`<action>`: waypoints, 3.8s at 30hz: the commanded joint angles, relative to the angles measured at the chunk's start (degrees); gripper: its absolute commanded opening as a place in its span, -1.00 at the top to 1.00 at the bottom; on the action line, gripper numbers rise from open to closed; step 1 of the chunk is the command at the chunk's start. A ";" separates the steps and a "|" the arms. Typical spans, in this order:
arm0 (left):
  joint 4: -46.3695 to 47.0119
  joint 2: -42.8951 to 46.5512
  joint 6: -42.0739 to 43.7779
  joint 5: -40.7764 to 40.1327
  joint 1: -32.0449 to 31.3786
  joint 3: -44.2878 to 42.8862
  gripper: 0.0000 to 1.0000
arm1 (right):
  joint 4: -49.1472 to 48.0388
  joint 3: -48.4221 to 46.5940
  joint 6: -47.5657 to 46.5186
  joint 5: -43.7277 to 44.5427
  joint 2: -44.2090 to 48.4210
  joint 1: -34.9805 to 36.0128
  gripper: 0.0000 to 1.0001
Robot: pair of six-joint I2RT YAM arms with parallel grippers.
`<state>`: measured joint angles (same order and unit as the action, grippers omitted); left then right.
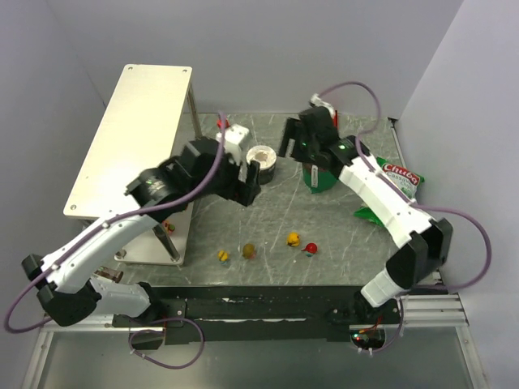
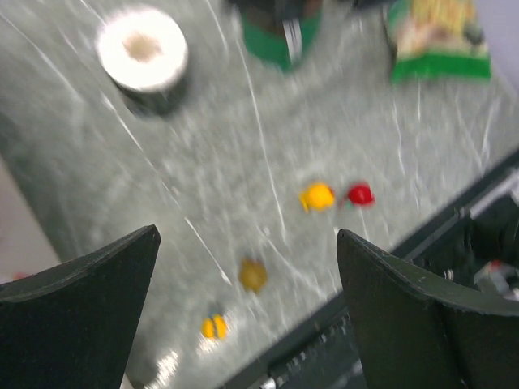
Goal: Place and organize the plastic toys onto the shelf
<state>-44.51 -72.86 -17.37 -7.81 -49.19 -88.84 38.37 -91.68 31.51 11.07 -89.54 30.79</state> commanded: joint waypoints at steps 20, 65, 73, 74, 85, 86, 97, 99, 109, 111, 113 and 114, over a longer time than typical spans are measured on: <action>11.90 -10.27 -8.92 -4.14 -11.02 26.78 -0.99 | 3.11 12.31 0.13 -1.84 9.21 -8.11 -0.90; 14.28 -19.07 -14.45 -7.92 -11.28 28.64 0.37 | 0.13 17.68 0.66 -7.38 10.17 -12.06 -0.79; 5.33 -14.77 -11.99 -8.71 -11.37 20.03 0.92 | -0.40 17.24 0.75 -8.08 10.08 -12.07 -0.76; 2.09 -14.33 -11.64 -8.97 -11.28 17.23 0.95 | -0.58 17.24 0.75 -8.17 10.17 -12.15 -0.75; -21.74 -11.60 -15.49 -22.23 -11.28 -4.65 0.98 | -0.05 14.34 0.14 -10.36 6.05 -12.06 -0.69; -23.67 -11.86 -16.20 -23.20 -11.28 -6.07 0.98 | 0.39 13.47 0.05 -10.45 5.61 -12.06 -0.67; -33.89 -8.00 -20.34 -27.25 -11.28 -21.46 0.98 | -0.49 13.63 -0.31 -14.76 4.81 -11.63 -0.60; -33.89 -6.60 -20.16 -28.57 -11.28 -23.21 0.98 | -0.31 13.20 -0.31 -15.02 4.55 -11.28 -0.59; -25.29 -3.17 -9.63 -39.58 -3.33 -25.07 0.98 | 1.00 9.68 -1.10 -15.47 3.67 -11.01 -0.56; -21.17 -3.34 -5.69 -36.50 1.53 -26.11 0.98 | 1.44 9.41 -1.27 -15.20 3.58 -10.92 -0.56; -19.74 -4.47 -4.09 -35.08 4.97 -28.22 0.98 | 1.62 9.06 -1.45 -15.03 3.93 -11.01 -0.56; -19.04 -4.92 -2.17 -34.82 5.68 -30.41 0.98 | 1.79 9.06 -1.54 -14.85 4.02 -11.01 -0.56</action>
<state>-70.94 -76.62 -27.75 -43.35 -47.83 -113.69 39.44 -79.90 31.18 -4.19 -85.65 19.51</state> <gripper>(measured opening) 0.409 0.782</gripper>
